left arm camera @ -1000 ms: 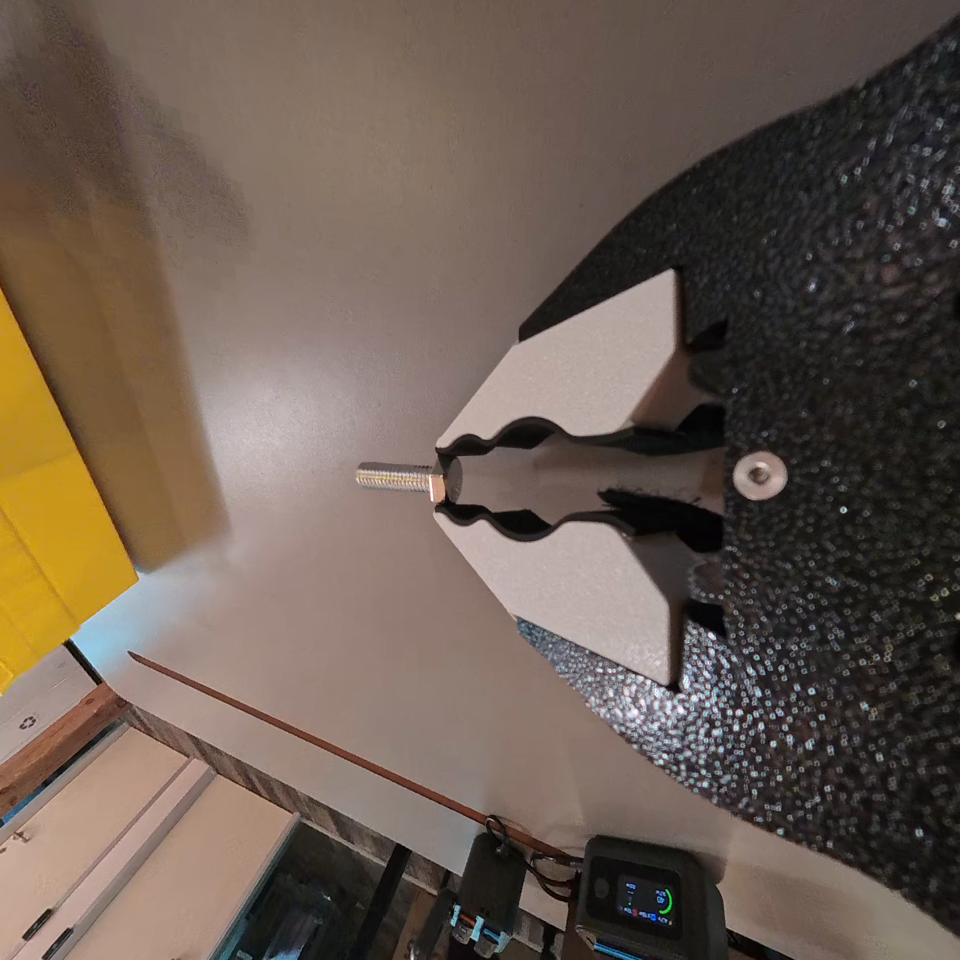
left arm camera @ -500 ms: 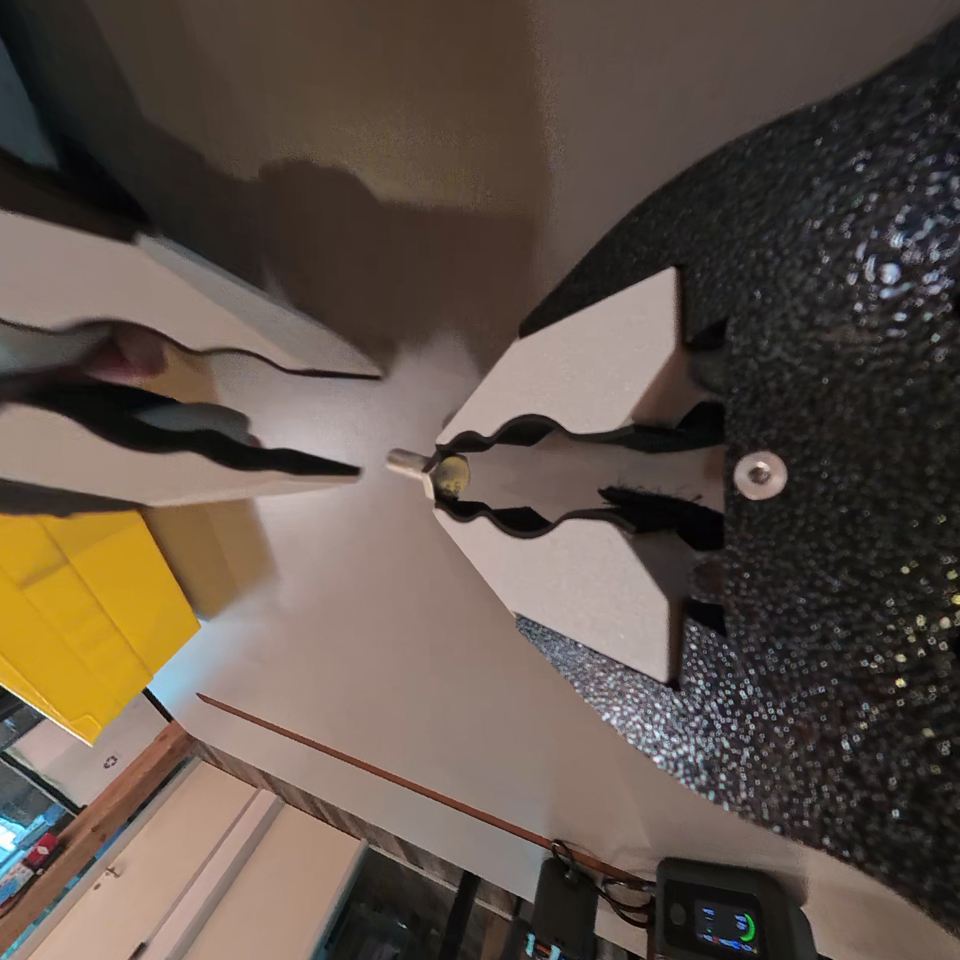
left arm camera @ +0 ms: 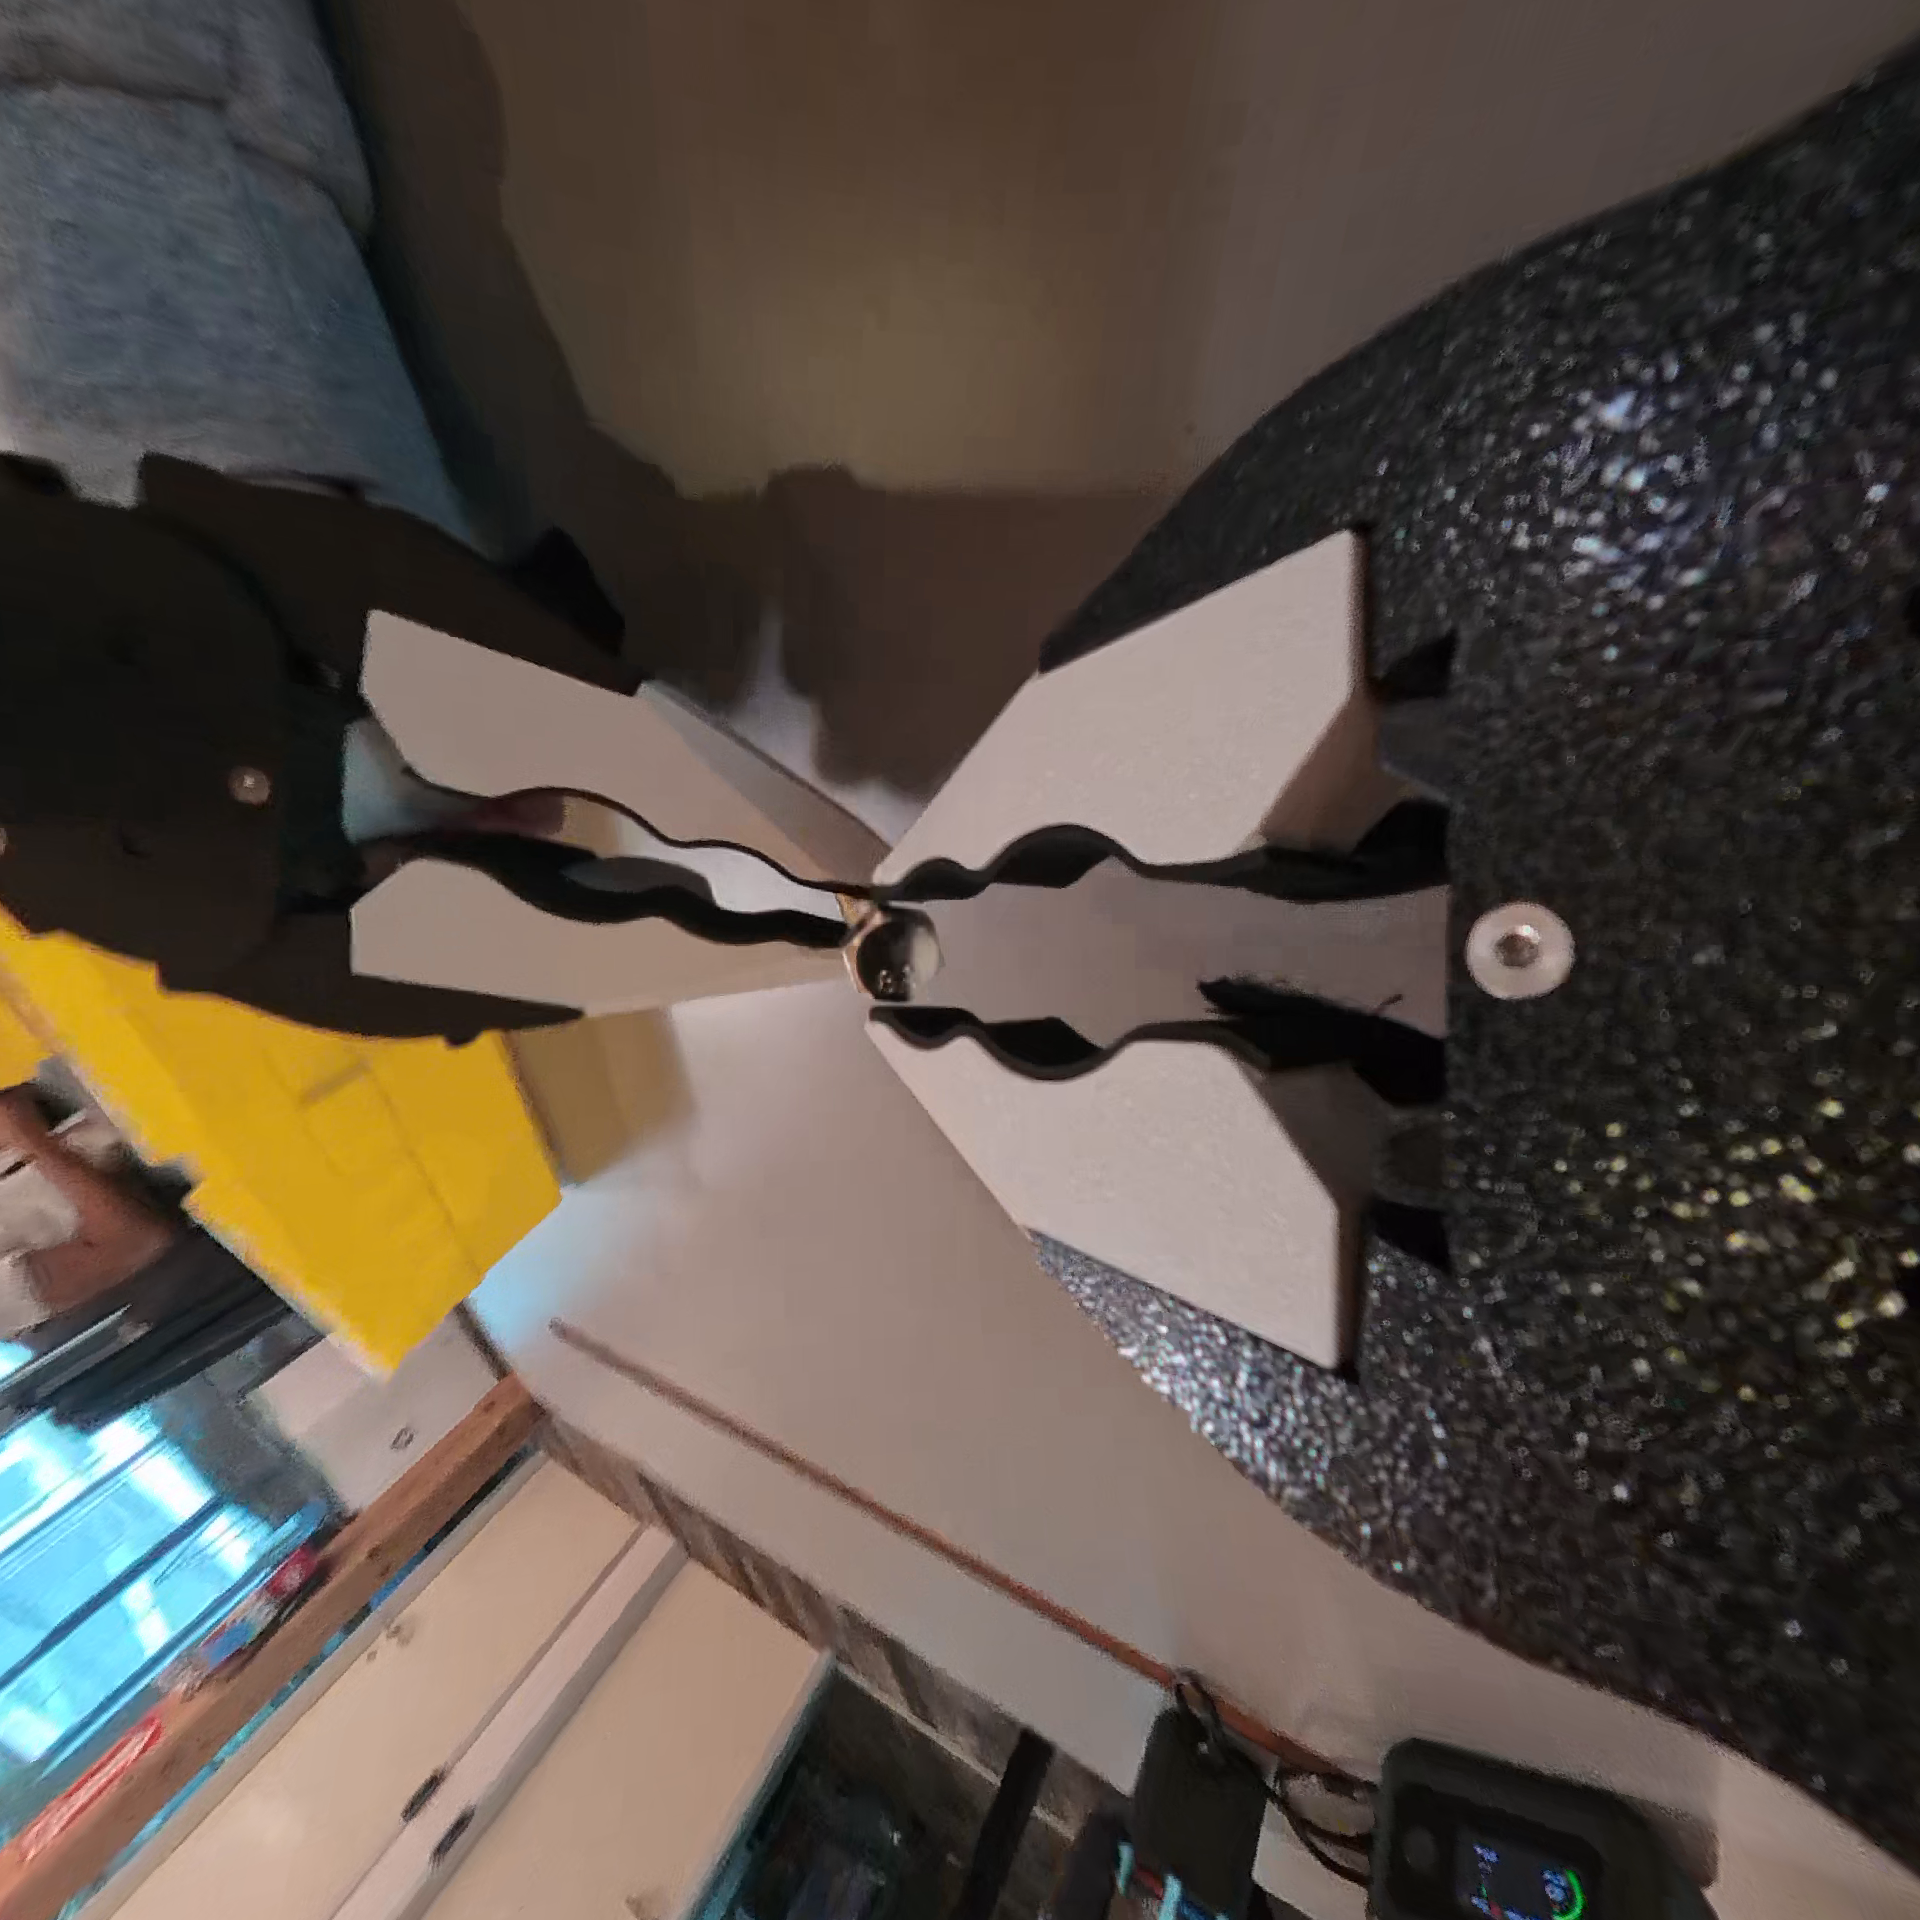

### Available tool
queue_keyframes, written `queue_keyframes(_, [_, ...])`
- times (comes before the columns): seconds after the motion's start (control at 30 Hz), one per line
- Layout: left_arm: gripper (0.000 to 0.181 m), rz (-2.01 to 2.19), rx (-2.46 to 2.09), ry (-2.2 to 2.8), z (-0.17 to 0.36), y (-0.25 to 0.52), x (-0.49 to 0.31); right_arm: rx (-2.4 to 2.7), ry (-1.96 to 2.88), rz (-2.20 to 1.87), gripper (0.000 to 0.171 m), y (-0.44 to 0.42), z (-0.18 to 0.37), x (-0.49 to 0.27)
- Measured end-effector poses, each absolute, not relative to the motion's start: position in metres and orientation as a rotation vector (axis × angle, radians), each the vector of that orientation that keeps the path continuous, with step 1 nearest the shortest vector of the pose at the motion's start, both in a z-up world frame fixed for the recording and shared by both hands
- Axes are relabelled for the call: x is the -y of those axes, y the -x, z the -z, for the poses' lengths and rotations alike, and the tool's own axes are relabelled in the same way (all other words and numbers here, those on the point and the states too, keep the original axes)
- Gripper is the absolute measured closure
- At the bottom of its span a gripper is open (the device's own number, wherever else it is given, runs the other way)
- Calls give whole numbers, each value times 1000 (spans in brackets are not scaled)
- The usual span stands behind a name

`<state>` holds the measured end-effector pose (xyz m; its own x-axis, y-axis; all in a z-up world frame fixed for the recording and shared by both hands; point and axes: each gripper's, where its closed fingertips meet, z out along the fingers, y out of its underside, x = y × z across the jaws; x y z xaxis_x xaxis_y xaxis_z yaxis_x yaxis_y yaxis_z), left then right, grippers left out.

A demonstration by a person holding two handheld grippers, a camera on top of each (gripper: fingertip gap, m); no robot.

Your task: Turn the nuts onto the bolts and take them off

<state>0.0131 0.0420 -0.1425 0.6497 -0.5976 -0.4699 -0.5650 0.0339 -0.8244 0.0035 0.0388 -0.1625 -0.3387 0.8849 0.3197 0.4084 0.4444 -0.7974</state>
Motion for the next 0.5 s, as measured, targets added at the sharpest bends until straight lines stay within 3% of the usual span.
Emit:
queue_keyframes(0.17, [131,57,-784,1527,112,4,-45,1762,1055,-303,163,-41,94,-105])
queue_keyframes(0.3, [133,33,-759,1536,112,9,-49,1596,1399,-76,163,-116,44,-213])
queue_keyframes(0.5, [143,-27,-846,1574,126,1,-50,1643,1908,18,163,-188,90,-325])
